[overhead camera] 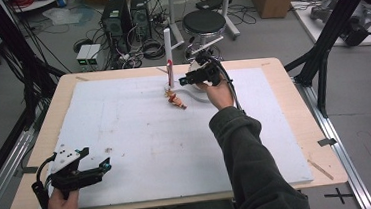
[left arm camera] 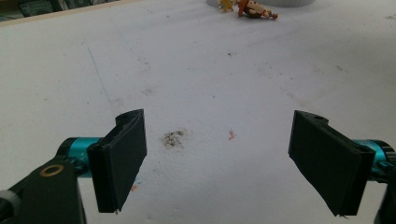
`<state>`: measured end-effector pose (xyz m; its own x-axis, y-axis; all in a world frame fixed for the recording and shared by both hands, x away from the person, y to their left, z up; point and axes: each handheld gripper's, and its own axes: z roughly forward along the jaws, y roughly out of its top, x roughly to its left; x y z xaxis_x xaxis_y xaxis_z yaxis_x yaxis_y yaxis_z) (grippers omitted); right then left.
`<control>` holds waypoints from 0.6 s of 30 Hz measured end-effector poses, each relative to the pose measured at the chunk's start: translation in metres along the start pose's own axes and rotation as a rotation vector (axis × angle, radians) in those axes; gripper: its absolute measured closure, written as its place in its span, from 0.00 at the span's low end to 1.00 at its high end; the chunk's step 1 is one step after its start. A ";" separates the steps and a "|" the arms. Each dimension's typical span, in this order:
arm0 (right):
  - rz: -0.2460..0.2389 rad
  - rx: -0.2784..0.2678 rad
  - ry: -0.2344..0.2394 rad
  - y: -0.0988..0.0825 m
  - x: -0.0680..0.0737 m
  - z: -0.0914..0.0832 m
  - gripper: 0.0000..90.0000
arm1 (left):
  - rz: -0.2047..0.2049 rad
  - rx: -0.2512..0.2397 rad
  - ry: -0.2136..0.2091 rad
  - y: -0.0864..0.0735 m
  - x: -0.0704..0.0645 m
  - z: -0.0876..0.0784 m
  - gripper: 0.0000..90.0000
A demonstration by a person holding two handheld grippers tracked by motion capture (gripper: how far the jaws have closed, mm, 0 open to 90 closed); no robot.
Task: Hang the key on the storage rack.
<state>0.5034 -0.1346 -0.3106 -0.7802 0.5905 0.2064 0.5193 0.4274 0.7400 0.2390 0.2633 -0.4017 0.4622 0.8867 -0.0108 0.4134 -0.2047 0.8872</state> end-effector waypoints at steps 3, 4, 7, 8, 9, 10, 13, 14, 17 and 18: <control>0.004 -0.004 0.014 -0.001 0.001 -0.005 0.53 | -0.003 -0.001 0.003 0.000 0.000 0.000 0.22; 0.007 -0.012 0.016 -0.001 0.002 -0.006 0.52 | -0.005 -0.003 0.004 0.000 0.000 0.000 0.22; 0.005 -0.023 0.030 -0.001 0.004 -0.011 0.49 | 0.000 0.000 0.005 0.000 0.000 -0.001 0.22; 0.004 -0.027 0.031 -0.001 0.005 -0.012 0.49 | -0.001 0.000 0.005 -0.001 0.000 -0.001 0.22; 0.000 -0.032 0.030 -0.001 0.005 -0.014 0.48 | -0.003 0.000 0.004 -0.001 0.000 -0.001 0.22; 0.000 -0.037 0.034 -0.001 0.006 -0.015 0.47 | -0.002 0.000 0.005 -0.001 0.000 -0.001 0.22; -0.011 -0.112 0.009 -0.010 0.008 -0.020 0.48 | -0.002 -0.001 0.007 -0.001 0.000 -0.001 0.22; 0.006 -0.098 0.019 -0.011 0.006 -0.021 0.46 | -0.003 0.000 0.006 -0.001 -0.001 -0.001 0.22; 0.023 -0.080 0.038 -0.017 0.003 -0.022 0.43 | -0.002 0.000 0.006 0.000 -0.001 -0.001 0.22; 0.016 -0.099 0.024 -0.020 0.004 -0.023 0.43 | -0.002 0.001 0.006 0.000 -0.001 -0.001 0.22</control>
<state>0.4818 -0.1565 -0.3093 -0.7807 0.5797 0.2332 0.4959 0.3478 0.7957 0.2379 0.2630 -0.4017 0.4568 0.8895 -0.0094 0.4150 -0.2037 0.8867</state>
